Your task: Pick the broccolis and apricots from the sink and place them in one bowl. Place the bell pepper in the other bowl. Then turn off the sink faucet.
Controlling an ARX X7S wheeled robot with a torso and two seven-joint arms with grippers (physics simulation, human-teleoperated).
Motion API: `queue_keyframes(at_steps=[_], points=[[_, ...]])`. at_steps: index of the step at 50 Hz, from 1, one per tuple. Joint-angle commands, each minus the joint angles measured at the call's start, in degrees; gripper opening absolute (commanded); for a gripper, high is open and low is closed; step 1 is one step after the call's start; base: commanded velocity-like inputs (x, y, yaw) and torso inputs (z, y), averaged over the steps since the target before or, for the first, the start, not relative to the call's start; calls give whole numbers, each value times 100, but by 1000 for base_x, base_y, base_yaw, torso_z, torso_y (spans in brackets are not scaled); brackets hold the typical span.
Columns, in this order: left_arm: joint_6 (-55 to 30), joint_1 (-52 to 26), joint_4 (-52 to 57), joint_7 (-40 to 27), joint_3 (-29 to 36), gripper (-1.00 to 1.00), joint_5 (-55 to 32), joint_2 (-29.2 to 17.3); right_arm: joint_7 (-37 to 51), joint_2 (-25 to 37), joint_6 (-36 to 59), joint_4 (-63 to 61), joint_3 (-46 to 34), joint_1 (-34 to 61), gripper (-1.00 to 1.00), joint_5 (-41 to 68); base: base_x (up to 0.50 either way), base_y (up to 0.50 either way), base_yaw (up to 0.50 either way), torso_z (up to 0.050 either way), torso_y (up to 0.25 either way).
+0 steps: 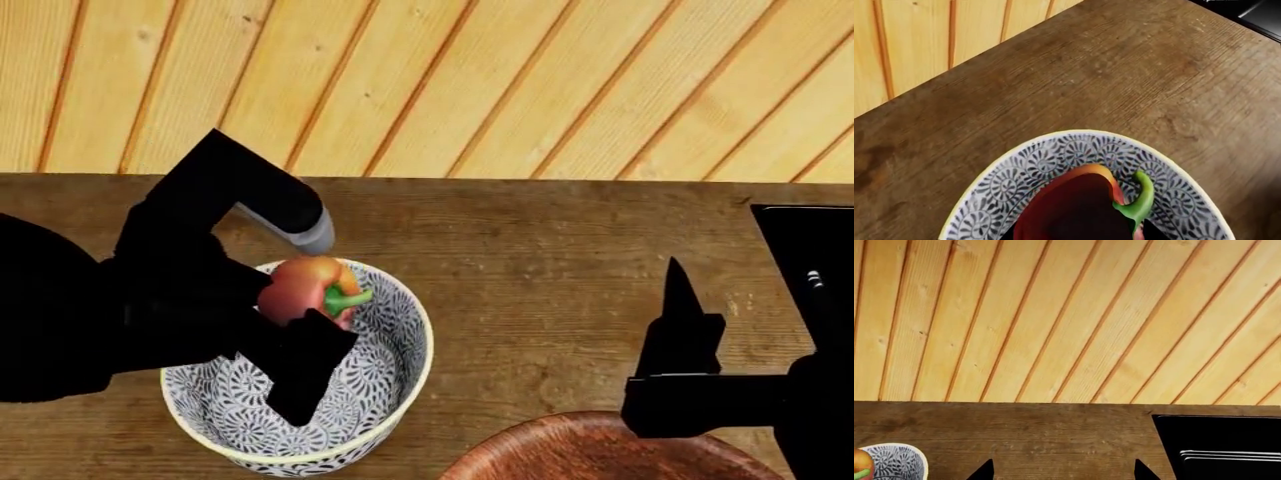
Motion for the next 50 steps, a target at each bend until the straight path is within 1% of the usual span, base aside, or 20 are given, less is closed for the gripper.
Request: queue_keyframes(at_steps=[1, 6, 7, 19, 26, 30, 32, 33, 34, 35, 37, 39, 40, 41, 43, 44, 45, 47, 49, 50], points=[[56, -21, -206, 117, 78, -100, 56, 163, -84, 2, -134, -9, 97, -273, 100, -104, 0, 0, 0, 0, 0], [16, -153, -290, 94, 56, -100, 23, 205, -114, -29, -130, 10, 92, -265, 100, -125, 0, 0, 0, 0, 0], [-16, -179, -264, 76, 41, 100, -21, 187, -119, -35, -133, 17, 92, -271, 100, -134, 0, 0, 0, 0, 0], [-159, -337, -79, -85, -46, 100, -267, 87, -108, -39, -81, 21, 110, -184, 100, -85, 0, 0, 0, 0, 0], [-129, -395, 106, -188, -198, 100, -418, -87, -76, -21, 60, 32, 112, 54, 100, 19, 0, 0, 0, 0, 0], [31, -270, 484, -529, -528, 100, -792, -446, -78, 8, 84, 18, 130, 88, 100, 62, 0, 0, 0, 0, 0], [182, -154, 923, -262, -517, 100, -456, -615, -83, 5, 102, 34, 130, 118, 100, 62, 0, 0, 0, 0, 0], [285, -53, 875, -341, -598, 100, -523, -676, -85, -7, 137, 54, 123, 186, 100, 67, 0, 0, 0, 0, 0], [494, 74, 1020, -311, -634, 100, -276, -782, -87, -20, 157, 60, 121, 235, 100, 68, 0, 0, 0, 0, 0], [621, 165, 1029, -394, -698, 100, -269, -804, -84, -23, 159, 61, 121, 237, 100, 63, 0, 0, 0, 0, 0], [943, 456, 1354, -493, -898, 100, -213, -1101, -88, 1, 116, 55, 148, 171, 100, 53, 0, 0, 0, 0, 0], [1164, 688, 1608, -778, -1016, 100, -158, -1284, -87, 42, 91, 44, 181, 133, 100, 64, 0, 0, 0, 0, 0], [1378, 930, 1753, -1061, -1219, 100, -413, -1433, -88, 58, 76, 46, 203, 128, 100, 71, 0, 0, 0, 0, 0], [1430, 991, 1813, -1114, -1270, 100, -449, -1503, -89, 57, 82, 45, 202, 134, 100, 69, 0, 0, 0, 0, 0], [1725, 1335, 2206, -1559, -1484, 100, -504, -1821, -94, 54, 90, 56, 199, 136, 100, 51, 0, 0, 0, 0, 0], [1750, 1376, 2273, -1621, -1499, 100, -470, -1883, -96, 55, 96, 58, 196, 135, 100, 47, 0, 0, 0, 0, 0], [1836, 1485, 2369, -1857, -1543, 100, -463, -1958, -97, 64, 107, 67, 191, 126, 100, 36, 0, 0, 0, 0, 0], [2008, 1725, 2516, -2135, -1677, 100, -677, -2119, -87, 81, 135, 76, 188, 143, 100, 14, 0, 0, 0, 0, 0], [2045, 1788, 2592, -2153, -1708, 100, -655, -2206, -79, 78, 133, 75, 191, 140, 100, -2, 0, 0, 0, 0, 0], [2162, 1943, 2795, -2369, -1779, 100, -746, -2300, -75, 72, 121, 74, 194, 125, 100, -19, 0, 0, 0, 0, 0]])
